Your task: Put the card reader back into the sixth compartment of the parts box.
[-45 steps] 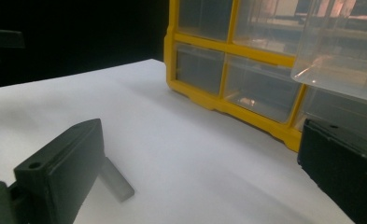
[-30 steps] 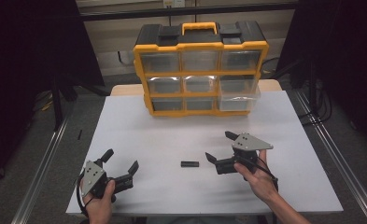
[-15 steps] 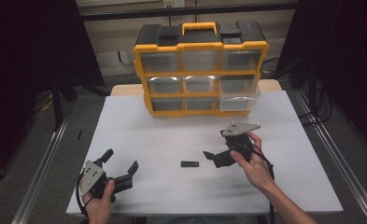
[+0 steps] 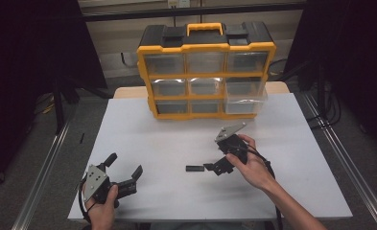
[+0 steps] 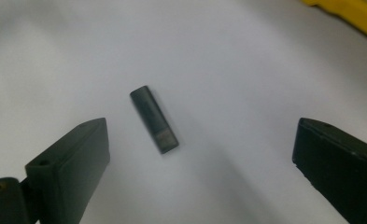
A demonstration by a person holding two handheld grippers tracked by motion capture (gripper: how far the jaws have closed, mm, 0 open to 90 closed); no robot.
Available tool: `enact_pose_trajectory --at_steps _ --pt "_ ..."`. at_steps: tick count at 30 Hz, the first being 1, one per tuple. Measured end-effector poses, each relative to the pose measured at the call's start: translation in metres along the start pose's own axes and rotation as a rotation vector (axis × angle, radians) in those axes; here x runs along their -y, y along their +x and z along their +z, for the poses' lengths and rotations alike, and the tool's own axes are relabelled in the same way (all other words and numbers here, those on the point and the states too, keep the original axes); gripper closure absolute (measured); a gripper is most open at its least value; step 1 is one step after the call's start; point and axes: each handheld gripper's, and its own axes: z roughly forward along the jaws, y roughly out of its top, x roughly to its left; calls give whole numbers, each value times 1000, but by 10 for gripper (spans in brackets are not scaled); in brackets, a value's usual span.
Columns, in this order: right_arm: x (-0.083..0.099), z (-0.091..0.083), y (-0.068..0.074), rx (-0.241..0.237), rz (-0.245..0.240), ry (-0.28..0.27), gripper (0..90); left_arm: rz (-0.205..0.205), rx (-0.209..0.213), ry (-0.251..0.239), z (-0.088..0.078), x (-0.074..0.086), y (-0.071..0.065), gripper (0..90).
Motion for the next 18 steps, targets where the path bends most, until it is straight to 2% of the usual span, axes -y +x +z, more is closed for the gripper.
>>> enact_pose_trajectory --at_steps 1,2,3,6,8,14,18 --pt "-1 2 1 -8 -16 37 55 -2 2 1 0 0 0 25" --pt "-2 4 1 -13 -26 50 56 3 0 0 0 0 0 25" --pt "-3 5 2 -26 -36 44 43 4 -1 -1 -1 0 0 25" --pt "-6 9 3 -41 -54 68 42 -4 1 -2 0 0 0 25" --pt "-9 14 3 -50 -63 106 40 2 4 1 0 0 0 25" --pt "-16 27 7 -95 -93 163 51 -1 0 2 0 0 1 25" --pt "-21 37 8 -115 -126 211 109 2 5 3 0 0 0 25"
